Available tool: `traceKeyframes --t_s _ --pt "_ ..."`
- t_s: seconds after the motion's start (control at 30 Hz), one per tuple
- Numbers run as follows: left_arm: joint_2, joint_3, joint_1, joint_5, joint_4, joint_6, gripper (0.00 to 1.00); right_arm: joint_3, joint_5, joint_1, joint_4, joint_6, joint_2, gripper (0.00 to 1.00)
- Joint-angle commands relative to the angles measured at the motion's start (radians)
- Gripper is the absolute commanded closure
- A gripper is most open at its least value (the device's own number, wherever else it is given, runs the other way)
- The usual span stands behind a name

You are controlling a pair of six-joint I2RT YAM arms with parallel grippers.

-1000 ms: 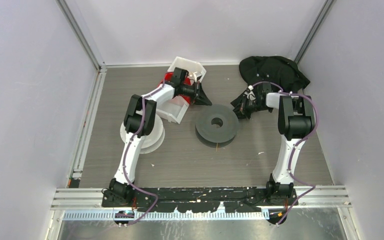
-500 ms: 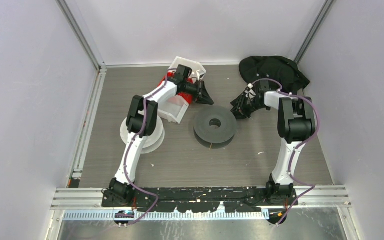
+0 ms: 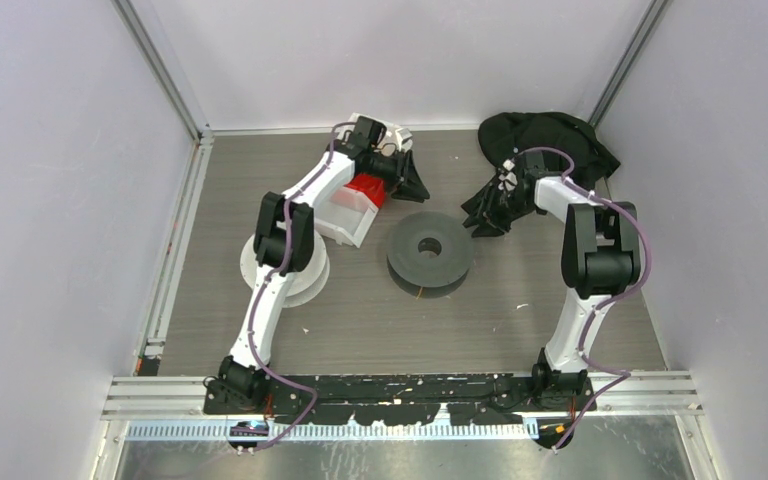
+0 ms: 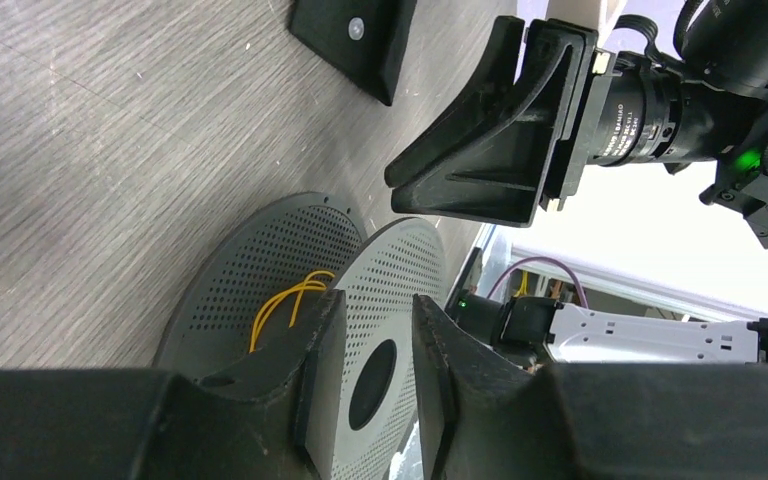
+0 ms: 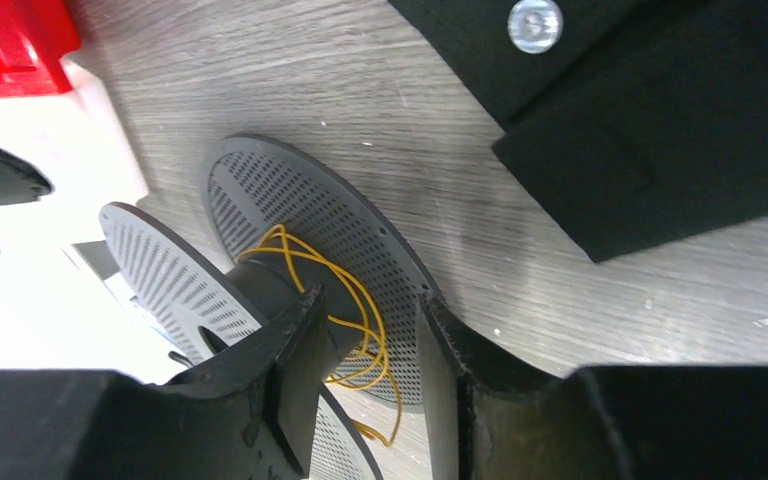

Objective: Wrap the cables

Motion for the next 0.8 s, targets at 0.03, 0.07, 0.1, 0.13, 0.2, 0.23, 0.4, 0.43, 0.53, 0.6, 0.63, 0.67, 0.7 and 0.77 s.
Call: traceKeyframes --t_s 0.03,0.07,0.1,0.13,0.2,0.23,0.4,0.43,0.53,0.6,0.63,0.67,0.7,0.77 --pt "-0.026 0.091 0.01 -0.031 -0.035 0.028 0.66 0.073 0.144 -0.015 -0.125 -0.063 -0.089 0.54" --pt "-0.032 0.097 0.014 -0.028 -0.025 0.02 0.66 0.079 0.159 -0.017 -0.14 -0.066 -0.1 0.53" --pt "-0.036 0.106 0.017 -0.024 -0.013 0.009 0.65 0.086 0.166 -0.017 -0.155 -0.068 -0.111 0.53" --pt "-0.037 0.122 0.021 -0.023 -0.009 0.003 0.64 0.098 0.167 -0.047 -0.176 -0.068 -0.121 0.52" --pt "-0.031 0.179 0.028 -0.015 -0.024 -0.004 0.64 0.12 0.168 -0.065 -0.211 -0.072 -0.159 0.51" --pt "-0.028 0.204 0.03 -0.013 -0.033 -0.007 0.64 0.131 0.176 -0.068 -0.228 -0.078 -0.179 0.5" --pt "-0.102 0.224 0.041 -0.08 -0.128 0.035 0.64 0.166 0.329 -0.071 -0.299 -0.073 -0.322 0.49" --pt "-0.132 0.213 0.04 -0.126 -0.172 0.068 0.64 0.163 0.362 -0.071 -0.298 -0.065 -0.365 0.49" --pt "-0.26 0.129 0.041 -0.264 -0.289 0.172 0.64 0.137 0.472 -0.069 -0.284 -0.053 -0.504 0.43" --pt "-0.37 0.044 0.041 -0.352 -0.345 0.234 0.64 0.109 0.558 -0.069 -0.27 -0.053 -0.609 0.42" --pt "-0.426 -0.004 0.041 -0.391 -0.372 0.264 0.64 0.075 0.584 -0.069 -0.239 -0.053 -0.671 0.42" --pt "-0.489 -0.061 0.041 -0.437 -0.383 0.285 0.64 0.035 0.617 -0.069 -0.199 -0.051 -0.735 0.41" --pt "-0.546 -0.125 0.041 -0.502 -0.387 0.298 0.64 -0.009 0.643 -0.069 -0.156 -0.049 -0.801 0.39" --pt "-0.673 -0.258 0.041 -0.601 -0.366 0.301 0.64 -0.106 0.677 -0.069 -0.059 -0.027 -0.924 0.35"
